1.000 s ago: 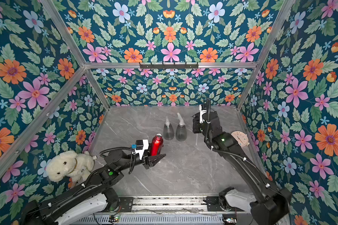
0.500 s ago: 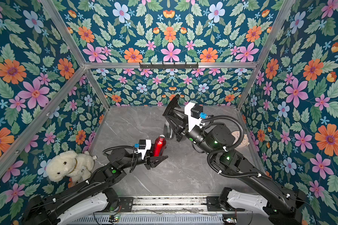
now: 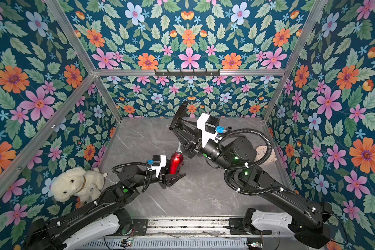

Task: Attach spray nozzles to spray bottles
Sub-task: Insert the spray nozzle into the spray bottle.

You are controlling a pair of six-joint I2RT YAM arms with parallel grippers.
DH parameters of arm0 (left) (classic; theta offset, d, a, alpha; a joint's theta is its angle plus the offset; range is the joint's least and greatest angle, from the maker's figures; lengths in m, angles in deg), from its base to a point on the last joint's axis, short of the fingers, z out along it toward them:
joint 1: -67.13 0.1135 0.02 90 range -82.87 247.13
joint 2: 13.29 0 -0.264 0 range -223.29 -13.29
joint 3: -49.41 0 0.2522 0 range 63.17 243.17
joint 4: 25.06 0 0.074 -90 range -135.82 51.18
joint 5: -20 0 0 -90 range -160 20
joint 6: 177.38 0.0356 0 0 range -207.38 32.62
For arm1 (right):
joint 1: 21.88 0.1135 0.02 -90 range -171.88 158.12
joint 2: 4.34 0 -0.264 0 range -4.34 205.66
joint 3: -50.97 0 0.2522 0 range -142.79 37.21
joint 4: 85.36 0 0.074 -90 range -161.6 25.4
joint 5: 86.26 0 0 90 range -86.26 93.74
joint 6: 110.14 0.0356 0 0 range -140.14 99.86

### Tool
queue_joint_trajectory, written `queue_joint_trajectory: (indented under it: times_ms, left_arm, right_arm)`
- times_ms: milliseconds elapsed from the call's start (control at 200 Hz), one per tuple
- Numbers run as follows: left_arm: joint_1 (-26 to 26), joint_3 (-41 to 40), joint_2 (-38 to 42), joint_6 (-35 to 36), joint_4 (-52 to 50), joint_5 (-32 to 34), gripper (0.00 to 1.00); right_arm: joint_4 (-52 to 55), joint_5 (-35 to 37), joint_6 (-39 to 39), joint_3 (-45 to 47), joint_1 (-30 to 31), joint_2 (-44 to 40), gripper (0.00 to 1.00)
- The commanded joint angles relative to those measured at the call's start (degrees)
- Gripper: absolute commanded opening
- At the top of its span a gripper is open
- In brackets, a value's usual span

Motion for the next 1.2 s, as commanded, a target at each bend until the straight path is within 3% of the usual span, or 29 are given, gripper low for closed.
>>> queue_joint_trajectory:
  times_ms: [0, 445, 895, 1195]
  left_arm:
    - [0.01, 0.21, 0.30, 0.74, 1.36, 0.45, 0.00]
    - [0.01, 0.91, 2.70, 1.55, 2.34, 1.21, 0.00]
    - [0.01, 1.53, 4.53, -0.71, 3.93, 4.05, 0.00]
    - [-0.03, 0.52, 5.01, -1.59, 6.59, 6.95, 0.00]
  right_arm:
    - [-1.09, -0.46, 0.99, 0.42, 0.75, -0.27, 0.18]
    - [-0.26, 0.38, 10.14, 8.37, 1.41, -2.92, 0.18]
    - [-0.17, -4.72, 11.15, 12.96, 1.39, -4.54, 0.22]
    - [-4.08, -6.38, 17.00, 14.31, 1.43, -3.66, 0.26]
